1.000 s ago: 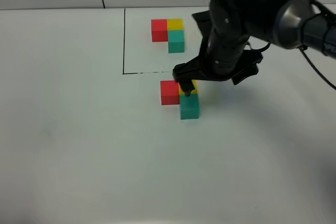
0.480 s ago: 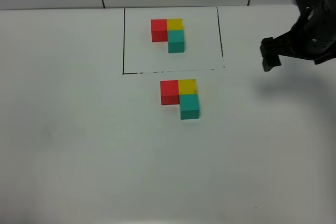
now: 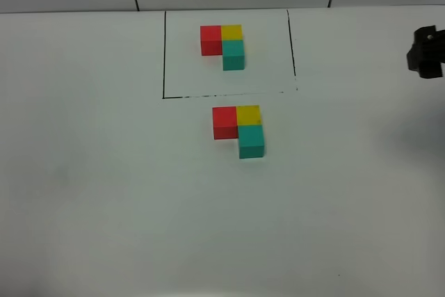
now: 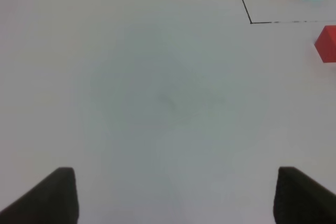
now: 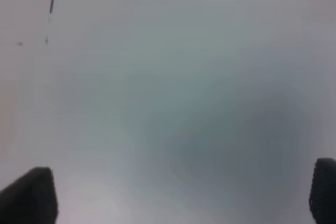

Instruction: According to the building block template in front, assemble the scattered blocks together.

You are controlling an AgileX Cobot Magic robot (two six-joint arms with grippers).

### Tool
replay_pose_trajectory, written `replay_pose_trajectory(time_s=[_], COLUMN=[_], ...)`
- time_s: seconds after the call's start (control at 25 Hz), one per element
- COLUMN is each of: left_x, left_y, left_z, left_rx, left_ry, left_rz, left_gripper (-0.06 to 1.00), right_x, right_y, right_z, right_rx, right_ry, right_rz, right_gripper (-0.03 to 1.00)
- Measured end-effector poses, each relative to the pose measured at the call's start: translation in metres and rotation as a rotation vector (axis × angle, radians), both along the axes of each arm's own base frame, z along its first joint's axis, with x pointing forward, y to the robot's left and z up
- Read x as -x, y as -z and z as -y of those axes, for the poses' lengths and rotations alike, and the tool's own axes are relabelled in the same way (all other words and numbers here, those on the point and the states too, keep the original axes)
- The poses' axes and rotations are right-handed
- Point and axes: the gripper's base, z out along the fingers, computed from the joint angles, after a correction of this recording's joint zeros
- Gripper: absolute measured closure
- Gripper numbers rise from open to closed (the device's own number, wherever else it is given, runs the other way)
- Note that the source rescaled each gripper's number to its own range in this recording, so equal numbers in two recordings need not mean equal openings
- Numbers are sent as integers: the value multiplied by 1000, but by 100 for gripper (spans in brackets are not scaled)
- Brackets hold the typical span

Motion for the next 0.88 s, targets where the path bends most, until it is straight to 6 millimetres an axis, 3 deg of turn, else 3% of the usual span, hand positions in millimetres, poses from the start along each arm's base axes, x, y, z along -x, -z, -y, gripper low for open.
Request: replay_pose_trajectory(time_s=[0.16,0.44,0.6,0.88], left_x=[0,0,0,0], left_y=[0,0,0,0], left_z=[0,0,0,0], left_rx=[0,0,0,0], left_ry=[0,0,0,0], left_rz=[0,0,0,0], left_gripper=[1,1,1,1], right_x=[54,162,214,269], right_y=[-23,-41,-35,-6], right_z=[7,20,26,31], right_rx=[7,-21,-46,-78], right_ry=[6,53,79,100], right_rz=[65,239,294,384], right_gripper=[-3,-3,-3,-3])
